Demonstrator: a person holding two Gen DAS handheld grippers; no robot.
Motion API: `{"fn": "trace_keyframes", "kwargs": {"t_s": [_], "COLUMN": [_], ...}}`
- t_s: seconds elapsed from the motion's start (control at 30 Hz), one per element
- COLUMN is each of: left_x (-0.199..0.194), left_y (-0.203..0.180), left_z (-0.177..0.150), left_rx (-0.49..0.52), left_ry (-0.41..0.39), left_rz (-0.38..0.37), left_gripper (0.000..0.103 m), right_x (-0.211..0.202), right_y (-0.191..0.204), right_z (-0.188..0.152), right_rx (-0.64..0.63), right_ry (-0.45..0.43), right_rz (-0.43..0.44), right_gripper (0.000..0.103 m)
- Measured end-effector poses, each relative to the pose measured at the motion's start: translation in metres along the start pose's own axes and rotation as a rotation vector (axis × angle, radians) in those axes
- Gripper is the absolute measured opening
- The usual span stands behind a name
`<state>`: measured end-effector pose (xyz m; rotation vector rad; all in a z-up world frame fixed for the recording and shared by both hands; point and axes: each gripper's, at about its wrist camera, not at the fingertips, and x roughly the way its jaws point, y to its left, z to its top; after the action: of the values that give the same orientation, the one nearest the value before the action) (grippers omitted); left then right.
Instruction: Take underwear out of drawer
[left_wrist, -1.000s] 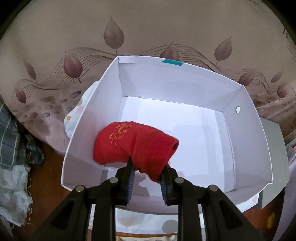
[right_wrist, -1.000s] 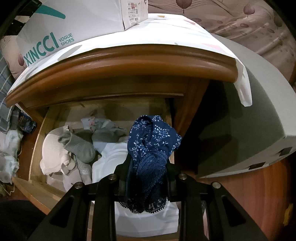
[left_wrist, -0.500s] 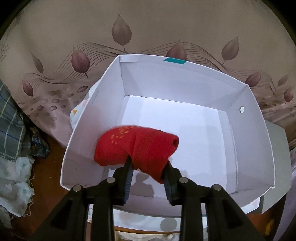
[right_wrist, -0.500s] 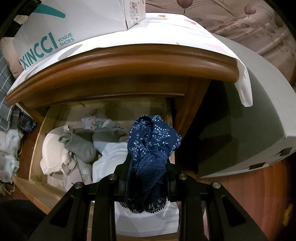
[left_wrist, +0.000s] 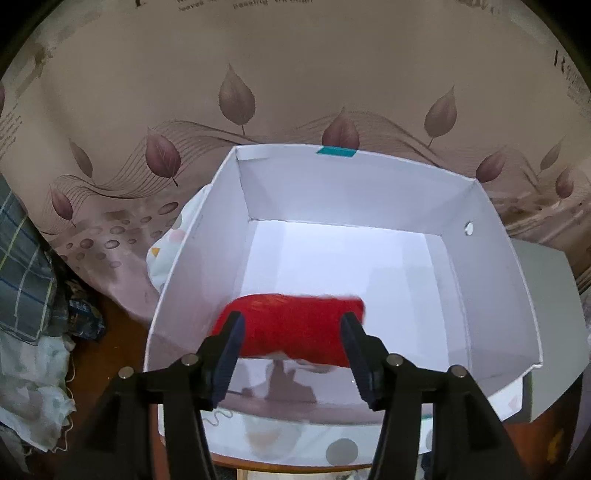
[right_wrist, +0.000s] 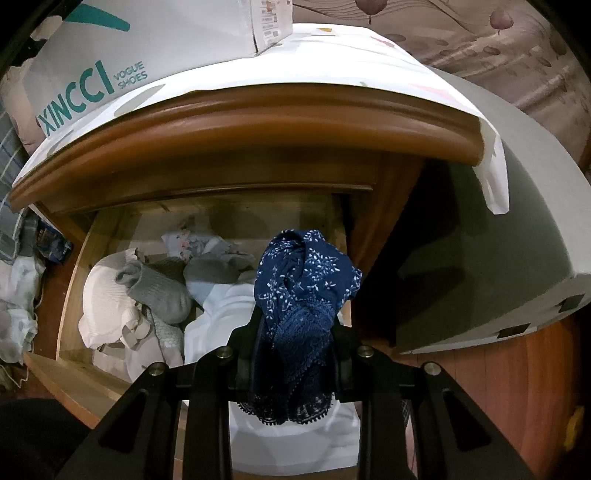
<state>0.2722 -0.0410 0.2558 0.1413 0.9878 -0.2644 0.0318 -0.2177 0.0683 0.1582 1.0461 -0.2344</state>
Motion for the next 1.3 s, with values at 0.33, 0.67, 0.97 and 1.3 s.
{"fn": "trace_keyframes", "kwargs": {"t_s": [0.33,0.67,0.97,1.3], "left_x": [-0.064,-0.065,0.014,0.037], "left_y": [0.031,0.088,0.115,0.151], "left_z": [-0.033,-0.134,-0.222,-0.262], "left_rx": [-0.059,-0.136,-0.303,-0.473], "left_ry": [-0.156,-0.17,-0.018,0.056], "left_rz": [0.024,0.261,0.332,0.42], "left_gripper": [0.063,0.064,0.064,0.064], "right_x": [-0.007,-0.018,-0.045,-0.109], "right_y": [-0.002,0.002,0.013,0.004], "right_z": [-0.001,0.002,0.007,0.05], "right_rx": [0.011,-0.004,-0.052,-0.11], "right_ry": [-0.039,-0.077,-0.074,-0.119], "right_rz": [0.041,0.098,0.146,0.111], "right_gripper": [0.026,0.026,0.026,0.026]}}
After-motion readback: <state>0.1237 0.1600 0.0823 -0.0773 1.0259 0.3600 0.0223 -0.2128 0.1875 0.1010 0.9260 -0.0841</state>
